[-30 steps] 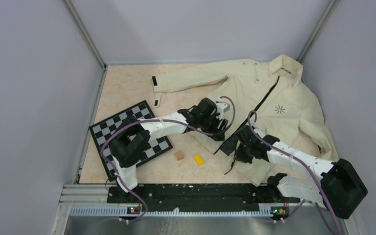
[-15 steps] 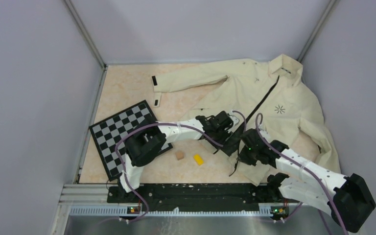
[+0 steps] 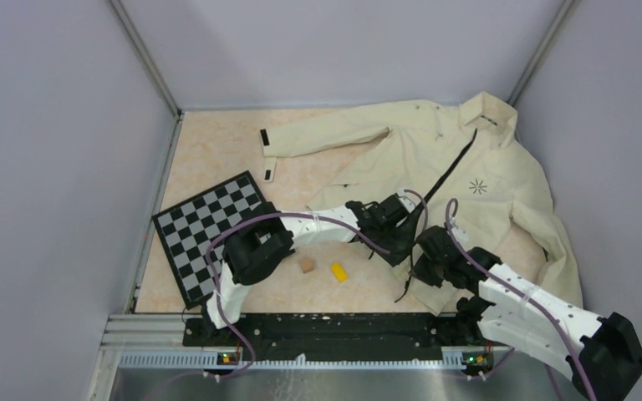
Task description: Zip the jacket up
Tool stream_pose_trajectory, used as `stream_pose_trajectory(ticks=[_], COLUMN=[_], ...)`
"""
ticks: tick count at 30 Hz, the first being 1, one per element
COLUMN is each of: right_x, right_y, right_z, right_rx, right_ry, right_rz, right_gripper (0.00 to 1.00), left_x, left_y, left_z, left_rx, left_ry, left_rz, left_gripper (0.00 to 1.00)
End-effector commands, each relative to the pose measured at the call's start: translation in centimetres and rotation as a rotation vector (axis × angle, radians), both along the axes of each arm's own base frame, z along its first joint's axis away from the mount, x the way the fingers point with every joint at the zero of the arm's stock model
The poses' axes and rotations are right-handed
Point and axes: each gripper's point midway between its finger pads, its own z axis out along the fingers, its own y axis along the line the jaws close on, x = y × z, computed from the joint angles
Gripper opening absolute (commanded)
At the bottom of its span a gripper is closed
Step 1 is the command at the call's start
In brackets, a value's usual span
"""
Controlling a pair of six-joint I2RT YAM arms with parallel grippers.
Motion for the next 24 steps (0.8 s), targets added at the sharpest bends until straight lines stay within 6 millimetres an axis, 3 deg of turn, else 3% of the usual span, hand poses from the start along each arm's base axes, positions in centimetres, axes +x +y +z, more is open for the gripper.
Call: stream_pose_trajectory(ticks=[1,6,13,24], right_x=[0.9,1.8,2.5,2.3], right_y=[-0.4,-0.8,1.4,5.9], right_z=[0.4,2.3,4.0,4.2], right_rx=[-0.014,-0.043,0.086,0.269], right_ry=[-0.030,-0.048,-0.061,0.137], right_rz=[-0.040,-0.086,-0.112,-0.210], right_gripper=[0.00,0.00,0.00,0.00], left_x=[1.2,1.1,-0.4,-0.1], left_y=[1.6,0.1,-2.1,-1.8], left_z=[-0.2,2.8,7.1,12.9], left_rx=[0.094,-0.006,-0.307,-0.666], left_ry=[-0.041,-0.021,0.054,-0.013], left_rz=[0.028,-0.023,-0.123,-0.078], left_gripper=[0.15,0.00,0.00,0.00])
